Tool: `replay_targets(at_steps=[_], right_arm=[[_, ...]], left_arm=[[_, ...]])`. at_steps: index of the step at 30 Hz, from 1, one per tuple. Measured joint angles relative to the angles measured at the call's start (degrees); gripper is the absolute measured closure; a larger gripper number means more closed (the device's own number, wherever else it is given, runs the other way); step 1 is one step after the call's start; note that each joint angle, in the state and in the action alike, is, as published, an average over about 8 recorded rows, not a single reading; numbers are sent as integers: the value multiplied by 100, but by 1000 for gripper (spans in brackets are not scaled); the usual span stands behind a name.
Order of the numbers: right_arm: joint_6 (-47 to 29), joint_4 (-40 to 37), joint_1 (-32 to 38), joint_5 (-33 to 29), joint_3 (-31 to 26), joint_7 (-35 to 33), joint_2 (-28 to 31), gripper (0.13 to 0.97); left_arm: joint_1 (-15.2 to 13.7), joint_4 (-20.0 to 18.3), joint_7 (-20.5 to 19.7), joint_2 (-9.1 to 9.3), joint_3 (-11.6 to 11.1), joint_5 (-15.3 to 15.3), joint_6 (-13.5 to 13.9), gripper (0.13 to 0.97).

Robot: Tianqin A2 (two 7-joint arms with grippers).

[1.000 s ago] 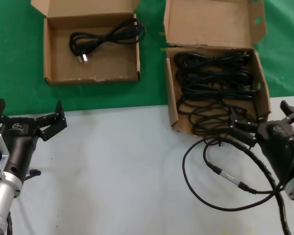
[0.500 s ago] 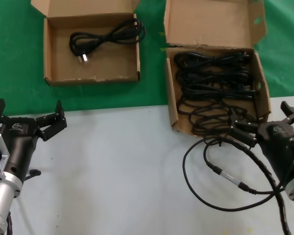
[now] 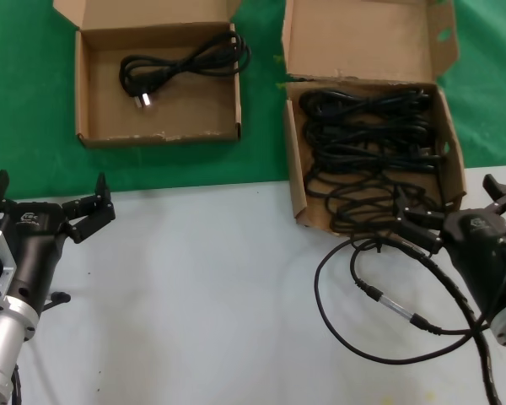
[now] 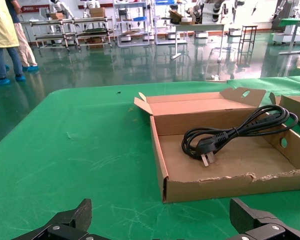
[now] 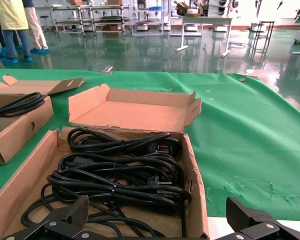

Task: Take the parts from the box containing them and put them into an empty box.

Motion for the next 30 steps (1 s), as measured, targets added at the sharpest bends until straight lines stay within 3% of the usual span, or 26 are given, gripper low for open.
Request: replay_targets(at_steps=[30], right_arm=[[0, 0, 0, 0, 0, 0, 0, 129]], left_arm=[[0, 0, 0, 0, 0, 0, 0, 132]])
